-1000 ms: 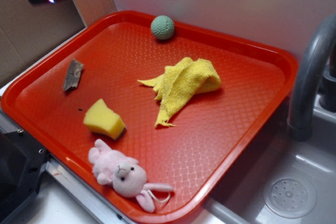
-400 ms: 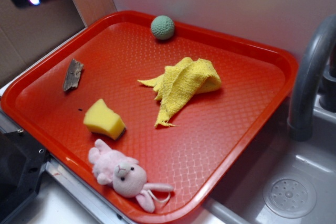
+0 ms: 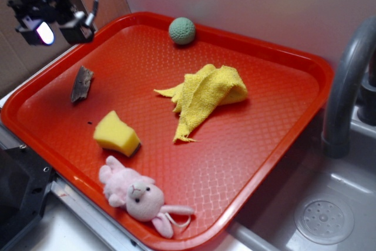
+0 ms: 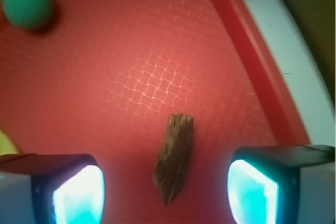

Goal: Grab the wood chip.

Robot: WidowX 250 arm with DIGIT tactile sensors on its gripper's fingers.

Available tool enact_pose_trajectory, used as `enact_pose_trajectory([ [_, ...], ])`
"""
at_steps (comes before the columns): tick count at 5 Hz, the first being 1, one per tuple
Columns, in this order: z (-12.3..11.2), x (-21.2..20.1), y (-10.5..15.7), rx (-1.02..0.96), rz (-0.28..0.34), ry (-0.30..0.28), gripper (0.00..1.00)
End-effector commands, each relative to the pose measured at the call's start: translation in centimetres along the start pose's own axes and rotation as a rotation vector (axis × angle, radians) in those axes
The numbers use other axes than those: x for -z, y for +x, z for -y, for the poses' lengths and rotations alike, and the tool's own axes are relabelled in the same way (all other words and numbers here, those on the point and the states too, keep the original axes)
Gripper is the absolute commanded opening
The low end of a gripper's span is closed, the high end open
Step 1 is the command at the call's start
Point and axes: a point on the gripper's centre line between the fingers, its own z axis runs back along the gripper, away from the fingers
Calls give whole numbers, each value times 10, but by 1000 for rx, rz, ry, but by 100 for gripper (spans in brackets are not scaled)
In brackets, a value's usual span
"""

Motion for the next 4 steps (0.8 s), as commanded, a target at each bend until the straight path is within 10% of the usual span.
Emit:
enact_pose_trajectory([
  [1, -18, 30, 11, 22, -3, 21, 100],
  [4, -23, 67, 5, -81, -18, 113, 100],
])
